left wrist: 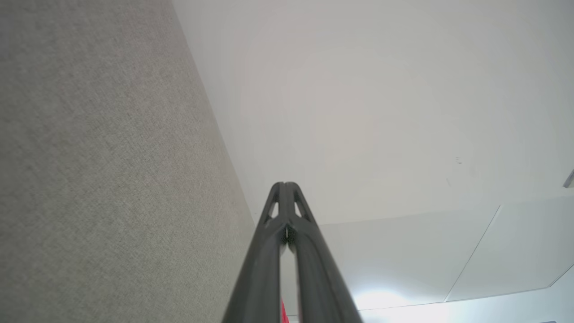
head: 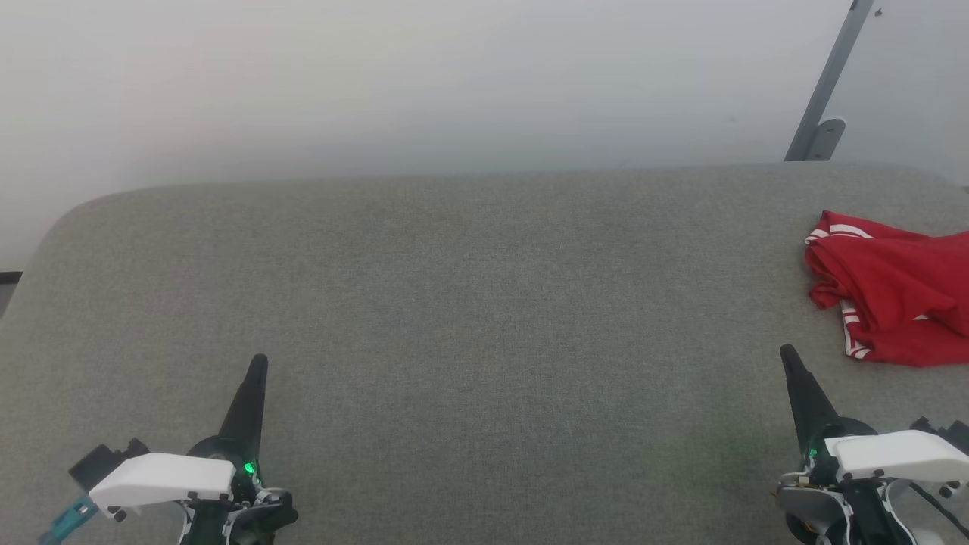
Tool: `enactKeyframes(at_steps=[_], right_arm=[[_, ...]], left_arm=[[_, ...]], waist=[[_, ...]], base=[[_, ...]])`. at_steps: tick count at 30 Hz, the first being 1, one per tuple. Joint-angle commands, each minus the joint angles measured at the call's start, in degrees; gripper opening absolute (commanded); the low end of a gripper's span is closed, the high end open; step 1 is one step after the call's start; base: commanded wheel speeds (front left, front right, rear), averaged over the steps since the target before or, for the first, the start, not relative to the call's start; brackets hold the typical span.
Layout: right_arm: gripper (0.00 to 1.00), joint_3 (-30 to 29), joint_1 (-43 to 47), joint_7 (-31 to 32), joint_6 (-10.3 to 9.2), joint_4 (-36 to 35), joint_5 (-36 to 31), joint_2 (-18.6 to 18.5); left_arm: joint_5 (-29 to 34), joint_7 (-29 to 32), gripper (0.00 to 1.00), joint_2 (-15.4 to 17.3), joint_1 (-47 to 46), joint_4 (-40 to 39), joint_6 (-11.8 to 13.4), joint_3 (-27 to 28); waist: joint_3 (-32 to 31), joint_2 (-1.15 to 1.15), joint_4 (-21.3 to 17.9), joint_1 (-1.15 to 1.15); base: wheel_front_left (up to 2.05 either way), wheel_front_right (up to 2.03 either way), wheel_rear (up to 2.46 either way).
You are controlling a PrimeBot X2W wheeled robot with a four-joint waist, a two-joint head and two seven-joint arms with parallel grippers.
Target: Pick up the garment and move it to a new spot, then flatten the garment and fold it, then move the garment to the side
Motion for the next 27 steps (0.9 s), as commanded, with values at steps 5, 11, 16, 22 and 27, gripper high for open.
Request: enactKeyframes(at_steps=[5,11,16,22,27], right_arm=[[0.00,-0.1,-1.0,0.7,0.01,-0.6,2.6,0.2],[0.00,-0.2,-1.1,1.4,0.00,-0.7,5.0,0.3],[0.00,-0.2,-1.1,1.9,0.00,-0.8,6.9,0.3],[0.00,-0.2,-1.2,2.2,0.00,-0.8,7.9,0.4],[0.00,-0.2,-1.2,2.1,0.00,-0.8,7.9,0.3]], left_arm=[[-2.0,0.8,0.00,-0.4,-1.2,0.2,-0.1,0.4],[-4.0,1.4,0.00,-0.9,-1.5,0.3,-0.2,0.6],[-5.4,2.0,0.00,-1.3,-1.8,0.5,-0.2,0.7],[-6.2,2.2,0.00,-1.5,-1.9,0.6,-0.2,0.7],[-6.2,2.2,0.00,-1.6,-1.9,0.6,-0.2,0.7]], waist=[[0.0,0.00,-0.1,0.00],[0.1,0.00,-0.2,0.00],[0.1,0.00,-0.3,0.00],[0.1,0.00,-0.3,0.00],[0.1,0.00,-0.3,0.00]], base=[[0.00,0.00,0.00],[0.00,0.00,0.00],[0.00,0.00,0.00],[0.00,0.00,0.00],[0.00,0.00,0.00]])
